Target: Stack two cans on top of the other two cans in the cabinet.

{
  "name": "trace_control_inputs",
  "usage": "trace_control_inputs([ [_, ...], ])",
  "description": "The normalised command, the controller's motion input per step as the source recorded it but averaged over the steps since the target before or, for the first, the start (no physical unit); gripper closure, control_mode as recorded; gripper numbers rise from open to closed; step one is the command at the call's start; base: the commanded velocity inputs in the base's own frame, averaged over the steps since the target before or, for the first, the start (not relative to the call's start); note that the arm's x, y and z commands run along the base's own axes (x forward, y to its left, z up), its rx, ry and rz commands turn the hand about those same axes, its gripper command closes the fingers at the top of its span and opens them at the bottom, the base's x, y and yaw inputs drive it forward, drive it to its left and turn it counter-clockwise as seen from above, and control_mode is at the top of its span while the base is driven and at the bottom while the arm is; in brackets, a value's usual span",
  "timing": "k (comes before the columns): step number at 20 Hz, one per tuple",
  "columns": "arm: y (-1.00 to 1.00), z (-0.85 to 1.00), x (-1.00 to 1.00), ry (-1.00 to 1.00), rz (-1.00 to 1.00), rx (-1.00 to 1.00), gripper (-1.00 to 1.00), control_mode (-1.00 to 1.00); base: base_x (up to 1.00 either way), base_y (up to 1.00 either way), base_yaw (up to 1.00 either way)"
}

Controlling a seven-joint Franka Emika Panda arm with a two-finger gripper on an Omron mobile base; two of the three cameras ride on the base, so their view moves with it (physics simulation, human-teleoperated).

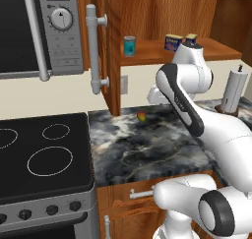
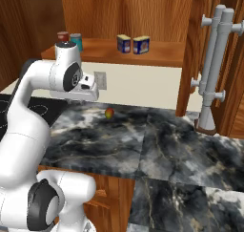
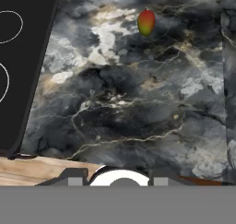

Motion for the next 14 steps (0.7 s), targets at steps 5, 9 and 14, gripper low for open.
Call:
trace_control_inputs([
  [5, 0.0, -0.01, -0.04, 0.01, 0.0, 0.0, -1.0, -1.0, 0.0, 0.0, 0.0],
  [9, 0.0, -0.08, -0.42, -0.03, 0.07, 0.0, -1.0, -1.0, 0.0, 0.0, 0.0],
  [14, 0.04, -0.01, -0.44, -0.34, 0.06, 0.0, -1.0, -1.0, 0.0, 0.0, 0.0],
])
